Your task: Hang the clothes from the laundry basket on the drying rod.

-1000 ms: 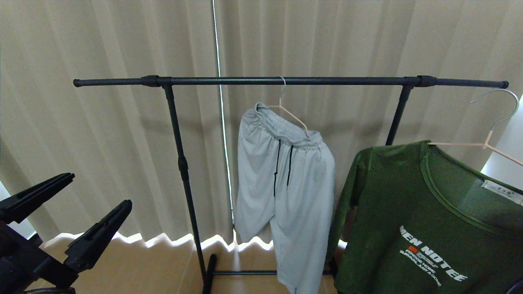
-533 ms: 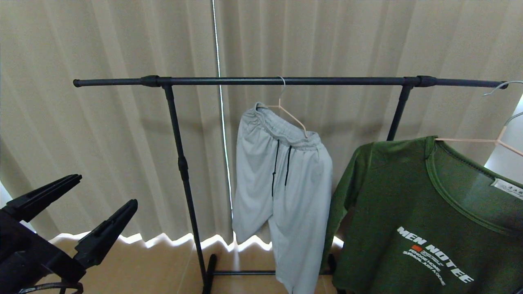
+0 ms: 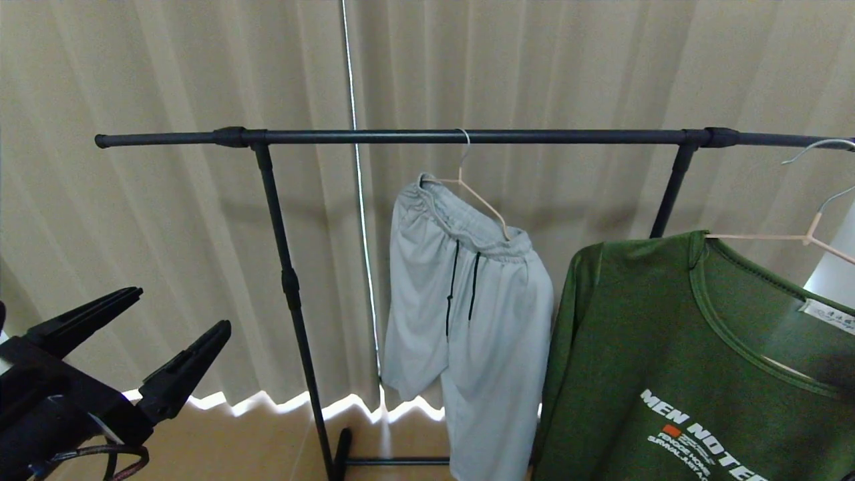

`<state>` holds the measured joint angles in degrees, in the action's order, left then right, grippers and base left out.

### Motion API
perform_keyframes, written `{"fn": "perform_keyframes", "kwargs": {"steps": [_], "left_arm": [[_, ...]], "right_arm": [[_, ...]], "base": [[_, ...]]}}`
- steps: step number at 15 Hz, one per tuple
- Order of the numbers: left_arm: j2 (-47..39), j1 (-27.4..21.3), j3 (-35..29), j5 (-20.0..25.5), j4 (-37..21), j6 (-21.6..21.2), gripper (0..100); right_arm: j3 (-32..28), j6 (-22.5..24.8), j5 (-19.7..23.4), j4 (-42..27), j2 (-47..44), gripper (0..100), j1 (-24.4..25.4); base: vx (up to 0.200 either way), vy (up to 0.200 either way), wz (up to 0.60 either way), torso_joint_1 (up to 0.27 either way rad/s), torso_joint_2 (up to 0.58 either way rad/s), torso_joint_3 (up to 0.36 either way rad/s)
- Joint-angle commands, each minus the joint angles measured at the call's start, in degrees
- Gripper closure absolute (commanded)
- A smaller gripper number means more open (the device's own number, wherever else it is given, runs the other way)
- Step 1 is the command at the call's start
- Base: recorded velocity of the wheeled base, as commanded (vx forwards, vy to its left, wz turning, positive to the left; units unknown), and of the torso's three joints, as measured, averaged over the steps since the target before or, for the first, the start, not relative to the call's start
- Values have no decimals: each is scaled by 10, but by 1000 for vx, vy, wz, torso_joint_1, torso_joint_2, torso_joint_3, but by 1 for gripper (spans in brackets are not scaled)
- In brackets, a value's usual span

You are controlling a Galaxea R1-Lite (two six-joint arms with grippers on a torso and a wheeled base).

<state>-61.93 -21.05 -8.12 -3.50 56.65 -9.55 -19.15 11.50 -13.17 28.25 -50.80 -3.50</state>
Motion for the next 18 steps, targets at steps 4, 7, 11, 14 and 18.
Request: {"fn": "perform_keyframes", "kwargs": {"steps": [4, 7, 11, 14, 18], "left_arm": [[-9, 0, 3, 0, 0, -1, 0], [-9, -1, 4, 0, 0, -1, 0], [-9, -1, 5, 0, 0, -1, 0], [-9, -1, 10, 0, 0, -5, 0], [-9, -2, 10, 0, 1, -6, 0]], "right_arm": [[2, 1, 0, 0, -2, 100, 1], [5, 1, 0, 0, -4, 100, 9], [8, 1, 0, -1, -4, 100, 21], [9, 1, 0, 0, -5, 100, 21], [6, 1, 0, 1, -8, 100, 22]], "base": [[200, 0, 0, 2, 1, 2], [200, 0, 0, 2, 7, 4], [200, 0, 0, -1, 5, 4], [67, 0, 0, 1, 1, 2], [0, 0, 0, 0, 0, 0]]}}
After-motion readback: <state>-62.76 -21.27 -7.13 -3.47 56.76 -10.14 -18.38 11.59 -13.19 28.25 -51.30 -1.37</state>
